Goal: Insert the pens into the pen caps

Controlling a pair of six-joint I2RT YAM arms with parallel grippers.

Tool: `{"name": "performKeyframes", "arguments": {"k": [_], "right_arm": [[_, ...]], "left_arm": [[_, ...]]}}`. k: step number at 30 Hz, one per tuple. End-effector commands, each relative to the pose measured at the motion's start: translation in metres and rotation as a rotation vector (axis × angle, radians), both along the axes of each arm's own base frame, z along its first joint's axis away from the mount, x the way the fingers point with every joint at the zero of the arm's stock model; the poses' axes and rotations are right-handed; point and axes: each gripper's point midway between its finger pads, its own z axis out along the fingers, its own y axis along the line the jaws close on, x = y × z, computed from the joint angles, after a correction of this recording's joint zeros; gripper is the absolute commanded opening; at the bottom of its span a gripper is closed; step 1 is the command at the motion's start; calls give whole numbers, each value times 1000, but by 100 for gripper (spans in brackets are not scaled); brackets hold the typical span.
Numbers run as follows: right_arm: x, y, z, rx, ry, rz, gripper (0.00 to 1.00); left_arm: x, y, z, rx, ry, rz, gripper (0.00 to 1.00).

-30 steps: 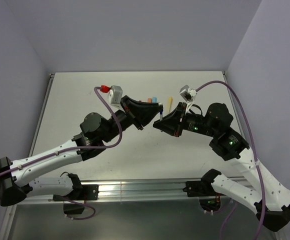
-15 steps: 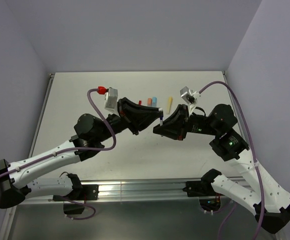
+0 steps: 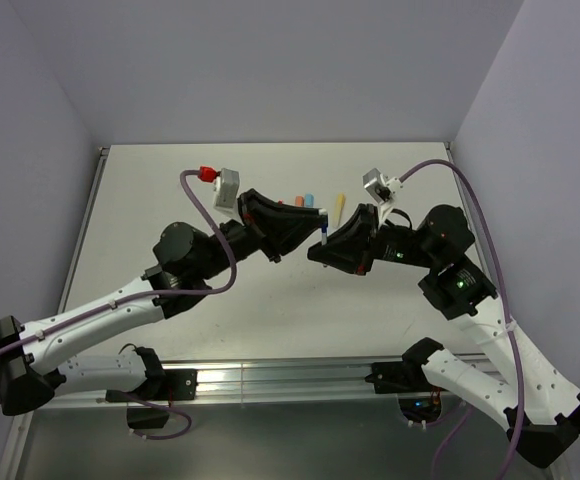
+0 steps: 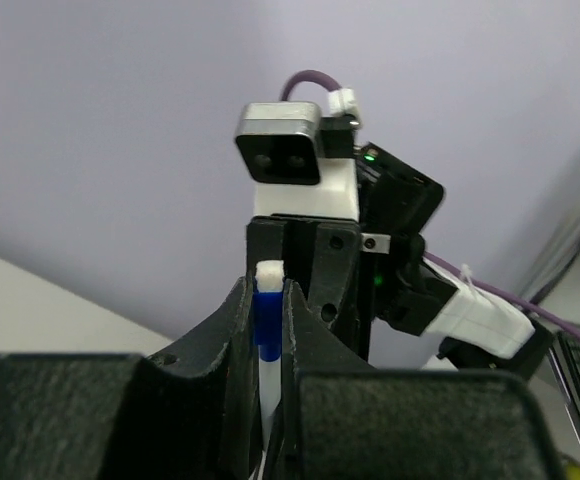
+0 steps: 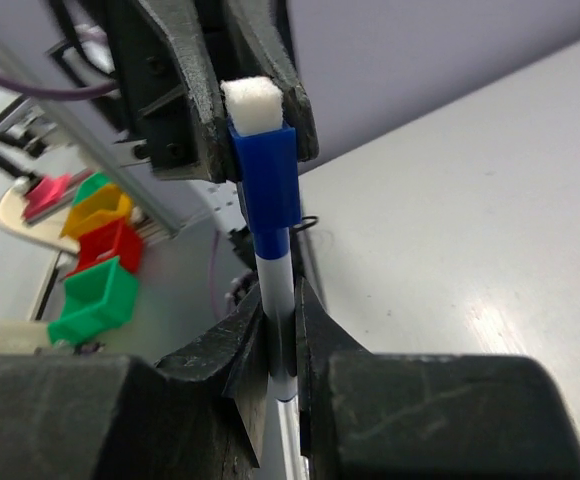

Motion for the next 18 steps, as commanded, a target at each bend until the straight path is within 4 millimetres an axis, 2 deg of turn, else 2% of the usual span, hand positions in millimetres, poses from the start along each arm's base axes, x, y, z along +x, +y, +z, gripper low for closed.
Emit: {"name": "performKeyframes", "arguments": {"k": [1,2,6,10,18], "right_arm": [[54,-39,102,237,-223,-419,0],[60,-39,99,223,-215,-437,0],[79,-44,94,190,-174,-520,0],[88,-48,93,171,-160,-572,0],[88,-49,90,161,-156,-580,0]], "left_arm": [[-23,-30,-140,430,304,-113,0],[-22,-32,-135,424,310,-94,0],[-12,-36,-143,462,367,-1,0],[-4,-36,-145,461,398,52,0],[-7,-36,-144,466,366,33,0]]}}
